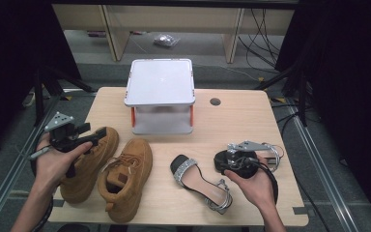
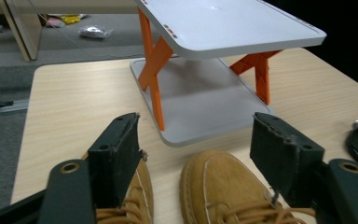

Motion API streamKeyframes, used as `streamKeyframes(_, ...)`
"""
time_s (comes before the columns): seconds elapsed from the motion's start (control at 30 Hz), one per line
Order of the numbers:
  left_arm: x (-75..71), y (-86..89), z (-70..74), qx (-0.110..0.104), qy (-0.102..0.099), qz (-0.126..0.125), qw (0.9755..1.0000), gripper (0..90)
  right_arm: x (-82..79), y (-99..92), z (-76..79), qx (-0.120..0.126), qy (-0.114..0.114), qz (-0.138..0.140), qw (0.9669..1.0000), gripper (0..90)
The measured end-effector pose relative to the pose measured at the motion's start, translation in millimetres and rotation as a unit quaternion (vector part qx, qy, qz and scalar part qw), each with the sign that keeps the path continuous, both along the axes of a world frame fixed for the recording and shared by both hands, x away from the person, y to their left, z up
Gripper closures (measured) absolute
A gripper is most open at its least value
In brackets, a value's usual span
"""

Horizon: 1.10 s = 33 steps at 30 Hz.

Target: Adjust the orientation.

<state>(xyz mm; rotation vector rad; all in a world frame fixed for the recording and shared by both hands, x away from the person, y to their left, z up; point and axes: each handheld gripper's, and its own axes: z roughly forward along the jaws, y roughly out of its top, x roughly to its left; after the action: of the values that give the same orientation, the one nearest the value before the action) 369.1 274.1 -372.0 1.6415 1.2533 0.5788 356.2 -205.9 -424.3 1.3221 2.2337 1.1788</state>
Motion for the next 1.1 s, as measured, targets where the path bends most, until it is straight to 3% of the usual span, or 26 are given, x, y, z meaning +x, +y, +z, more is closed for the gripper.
streamKeyframes(0.13,-4.6,-1.8,-0.6,0.000,0.000,-0.003,1.0000,39.2,0.4,7.3,5.3,0.000,-0.012,0.009,0.9999,49.5)
streamKeyframes(0.27,-7.0,-6.1,-1.1,-0.005,-0.002,-0.010,0.9999,42.0,-2.0,14.9,7.9,0.005,-0.002,0.003,1.0000,52.4)
streamKeyframes(0.33,-9.6,-8.4,-2.0,-0.001,0.007,-0.016,0.9999,41.9,-3.1,16.4,9.3,0.000,0.006,0.004,1.0000,54.2)
streamKeyframes(0.4,-13.2,-11.2,-4.7,-0.004,0.010,-0.023,0.9997,42.0,-2.8,17.0,9.3,-0.005,0.001,0.010,0.9999,56.8)
streamKeyframes(0.43,-17.8,-12.6,-7.5,-0.007,0.020,-0.031,0.9993,42.7,-4.1,18.2,10.3,-0.019,0.003,0.014,0.9997,62.4)
streamKeyframes(0.5,-20.0,-13.6,-10.2,-0.009,0.017,-0.032,0.9993,46.6,-8.4,21.8,13.9,-0.023,0.020,0.003,0.9995,72.2)
streamKeyframes(0.53,-22.4,-13.8,-11.7,-0.009,0.023,-0.036,0.9990,46.6,-8.4,21.8,13.9,-0.023,0.020,0.003,0.9995,72.2)
streamKeyframes(0.57,-25.9,-14.2,-14.3,-0.014,0.034,-0.038,0.9986,53.9,-8.6,23.1,15.5,-0.033,0.017,0.019,0.9991,79.4)
streamKeyframes(0.67,-27.3,-14.2,-16.6,-0.014,0.036,-0.038,0.9985,59.1,-10.2,26.5,16.3,-0.039,0.033,0.022,0.9984,84.4)
streamKeyframes(0.7,-28.0,-14.5,-16.7,-0.010,0.039,-0.038,0.9985,61.4,-8.6,26.6,14.5,-0.047,0.024,0.030,0.9982,85.9)
streamKeyframes(0.77,-28.9,-15.9,-16.9,-0.013,0.042,-0.041,0.9982,68.9,-7.2,27.9,13.4,-0.049,0.051,0.032,0.9970,88.1)
streamKeyframes(0.9,-30.5,-19.6,-16.9,-0.013,0.041,-0.047,0.9979,71.1,-2.8,28.0,10.1,-0.065,0.045,0.052,0.9956,85.8)
streamKeyframes(0.97,-30.6,-21.2,-17.1,-0.014,0.040,-0.048,0.9979,70.2,-3.2,30.9,9.5,-0.075,0.076,0.053,0.9929,82.0)
streamKeyframes(1.03,-31.2,-22.7,-17.4,-0.012,0.037,-0.049,0.9981,68.8,-2.3,34.3,8.2,-0.084,0.085,0.061,0.9910,76.1)
streamKeyframes(1.1,-31.6,-23.4,-17.2,-0.013,0.035,-0.048,0.9981,66.8,-1.3,36.3,6.9,-0.105,0.113,0.085,0.9844,65.7)
